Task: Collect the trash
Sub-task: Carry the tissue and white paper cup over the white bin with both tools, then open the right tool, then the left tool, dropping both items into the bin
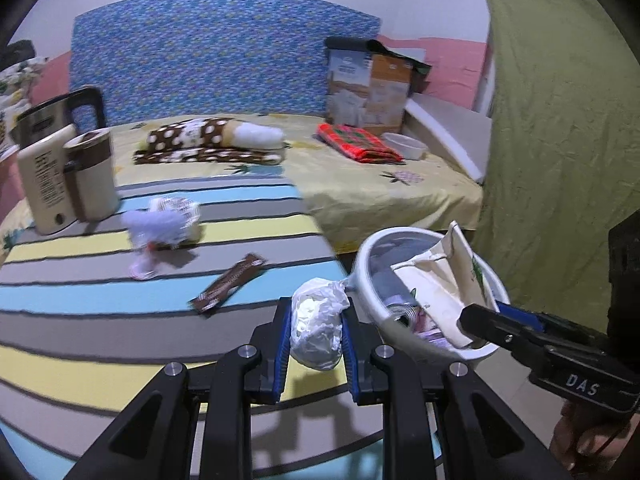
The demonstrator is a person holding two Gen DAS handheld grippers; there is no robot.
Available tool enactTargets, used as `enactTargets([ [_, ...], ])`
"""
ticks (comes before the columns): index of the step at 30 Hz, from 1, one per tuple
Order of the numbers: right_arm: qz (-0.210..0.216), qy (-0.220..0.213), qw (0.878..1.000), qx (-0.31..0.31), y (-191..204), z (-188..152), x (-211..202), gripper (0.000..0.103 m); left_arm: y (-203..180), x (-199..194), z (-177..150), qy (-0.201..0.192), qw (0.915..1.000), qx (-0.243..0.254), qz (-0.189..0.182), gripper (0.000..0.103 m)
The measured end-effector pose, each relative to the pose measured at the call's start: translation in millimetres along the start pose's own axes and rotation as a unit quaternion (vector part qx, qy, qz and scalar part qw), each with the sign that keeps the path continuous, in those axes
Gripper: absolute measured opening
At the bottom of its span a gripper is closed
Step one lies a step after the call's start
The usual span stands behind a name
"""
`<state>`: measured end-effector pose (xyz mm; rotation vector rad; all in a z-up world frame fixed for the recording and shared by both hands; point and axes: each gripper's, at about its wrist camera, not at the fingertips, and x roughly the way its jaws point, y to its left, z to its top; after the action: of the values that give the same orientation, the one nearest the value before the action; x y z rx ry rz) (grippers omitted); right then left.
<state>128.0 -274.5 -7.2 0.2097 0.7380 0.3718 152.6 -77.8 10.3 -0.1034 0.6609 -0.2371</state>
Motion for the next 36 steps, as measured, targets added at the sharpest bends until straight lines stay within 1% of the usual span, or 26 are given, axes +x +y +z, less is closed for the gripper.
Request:
enactTargets([
  [4, -0.023, -0.005, 1.0, 0.016, -19.8, -0.6, -4.6, 0.041, -17.5, 12.5, 6.6, 0.0, 0.9996, 0.013, -0.024, 0.023],
  [11, -0.055, -0.005, 0.998, 0.037, -44.2, -1.7, -7.3, 0.041, -47.1, 39.1, 12.1, 0.013, 0.9975, 0.033, -0.061, 0.023],
  [19, -0.083, 0.001, 0.995, 0.051, -63.2, -2.9, -5.5, 0.041, -72.0, 67.0, 9.9, 0.031, 0.9944, 0.052, -0.087, 0.023],
  [29, -0.103, 0.018, 0.992, 0.067, -82.9, -7.3, 0.9, 0.041, -94.8, 102.4, 8.0, 0.057, 0.9896, 0.069, -0.113, 0.024],
  [36, -0.11, 0.033, 0.991, 0.07, -88.2, -9.0, 5.5, 0.042, -101.5, 115.8, 4.5, 0.071, 0.9858, 0.075, -0.132, 0.026],
])
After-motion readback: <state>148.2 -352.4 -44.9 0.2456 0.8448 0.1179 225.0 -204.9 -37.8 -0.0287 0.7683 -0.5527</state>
